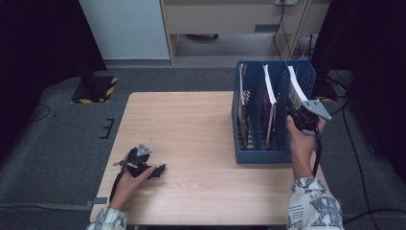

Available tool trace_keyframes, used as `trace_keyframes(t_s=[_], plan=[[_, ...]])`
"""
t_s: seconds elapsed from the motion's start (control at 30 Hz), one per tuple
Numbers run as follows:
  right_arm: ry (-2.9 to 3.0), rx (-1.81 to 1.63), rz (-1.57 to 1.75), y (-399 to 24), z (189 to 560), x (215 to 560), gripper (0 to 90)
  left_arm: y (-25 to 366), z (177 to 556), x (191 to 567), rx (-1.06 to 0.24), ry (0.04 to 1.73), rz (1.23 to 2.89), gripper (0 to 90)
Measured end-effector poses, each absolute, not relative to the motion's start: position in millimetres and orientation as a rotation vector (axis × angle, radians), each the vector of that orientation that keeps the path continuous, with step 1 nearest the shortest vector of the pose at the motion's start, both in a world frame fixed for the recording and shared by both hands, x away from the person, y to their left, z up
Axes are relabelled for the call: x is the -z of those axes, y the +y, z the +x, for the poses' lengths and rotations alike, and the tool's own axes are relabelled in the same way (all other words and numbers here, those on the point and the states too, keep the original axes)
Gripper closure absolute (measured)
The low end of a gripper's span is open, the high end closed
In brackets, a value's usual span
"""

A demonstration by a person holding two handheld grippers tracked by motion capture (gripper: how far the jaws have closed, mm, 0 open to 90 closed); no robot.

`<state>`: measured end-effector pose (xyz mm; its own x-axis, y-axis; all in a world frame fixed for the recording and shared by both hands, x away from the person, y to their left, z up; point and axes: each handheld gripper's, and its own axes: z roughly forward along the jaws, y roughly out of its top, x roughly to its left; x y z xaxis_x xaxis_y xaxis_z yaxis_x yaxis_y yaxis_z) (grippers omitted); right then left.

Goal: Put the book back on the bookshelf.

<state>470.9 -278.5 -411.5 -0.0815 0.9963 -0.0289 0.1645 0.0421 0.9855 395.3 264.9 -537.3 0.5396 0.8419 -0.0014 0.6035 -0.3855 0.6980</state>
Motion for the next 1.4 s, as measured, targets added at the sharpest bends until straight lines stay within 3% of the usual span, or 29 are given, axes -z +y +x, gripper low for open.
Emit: trace_keyframes(t_s=[0.8,1.03,1.4], plan=[[1.431,-1.196,1.269,-280,469,408,63.3,265,396,537,-0.472,1.164,2.124,0.0],[1.425,-1.207,1.276,-283,467,408,55.8,265,396,537,-0.472,1.164,2.124,0.0],[1.411,-1.173,1.289,-283,461,406,34.3,265,396,537,-0.472,1.163,2.124,0.0]])
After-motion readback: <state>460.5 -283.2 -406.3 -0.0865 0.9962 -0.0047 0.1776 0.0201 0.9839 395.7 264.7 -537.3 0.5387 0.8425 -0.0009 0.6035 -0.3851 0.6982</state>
